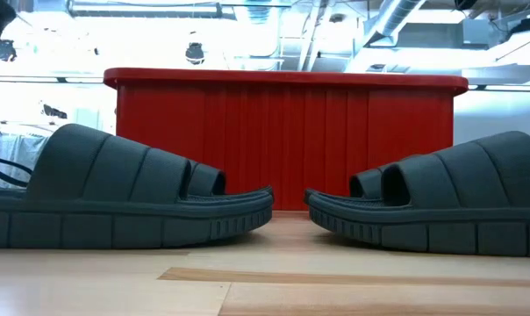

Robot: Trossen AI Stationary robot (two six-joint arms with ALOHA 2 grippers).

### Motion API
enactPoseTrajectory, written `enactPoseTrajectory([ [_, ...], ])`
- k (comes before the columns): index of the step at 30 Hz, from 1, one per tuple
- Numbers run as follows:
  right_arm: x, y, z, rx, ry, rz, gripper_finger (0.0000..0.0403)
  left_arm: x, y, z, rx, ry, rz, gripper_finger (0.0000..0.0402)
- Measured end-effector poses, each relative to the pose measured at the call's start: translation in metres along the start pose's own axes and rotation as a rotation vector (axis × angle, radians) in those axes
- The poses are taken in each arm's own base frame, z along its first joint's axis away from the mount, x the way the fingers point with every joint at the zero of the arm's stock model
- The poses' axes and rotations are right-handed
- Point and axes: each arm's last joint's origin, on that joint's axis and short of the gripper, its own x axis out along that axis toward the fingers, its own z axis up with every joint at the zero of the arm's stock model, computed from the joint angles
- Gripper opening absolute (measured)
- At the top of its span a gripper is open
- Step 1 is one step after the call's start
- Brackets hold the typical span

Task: Pick and place slides into bin
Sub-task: Put the black slide into the red bin

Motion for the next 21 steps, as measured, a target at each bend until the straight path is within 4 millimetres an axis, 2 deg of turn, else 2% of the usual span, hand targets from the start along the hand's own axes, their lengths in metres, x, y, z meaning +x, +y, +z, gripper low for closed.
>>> enactPoseTrajectory([
  [5,0.0,0.0,0.0,0.0,0.0,0.0,0.0,0.006,-0.001,0.0,0.193,0.008,0.127,0.0],
  [12,0.0,0.0,0.0,0.0,0.0,0.0,0.0,0.006,0.0,-0.005,0.581,0.062,0.436,0.0],
  [15,0.0,0.0,0.0,0.0,0.0,0.0,0.0,0.013,0.001,-0.003,0.637,0.033,0.496,0.0],
  [21,0.0,0.0,0.0,0.0,0.0,0.0,0.0,0.031,0.001,0.0,0.673,-0.086,0.496,0.0011],
])
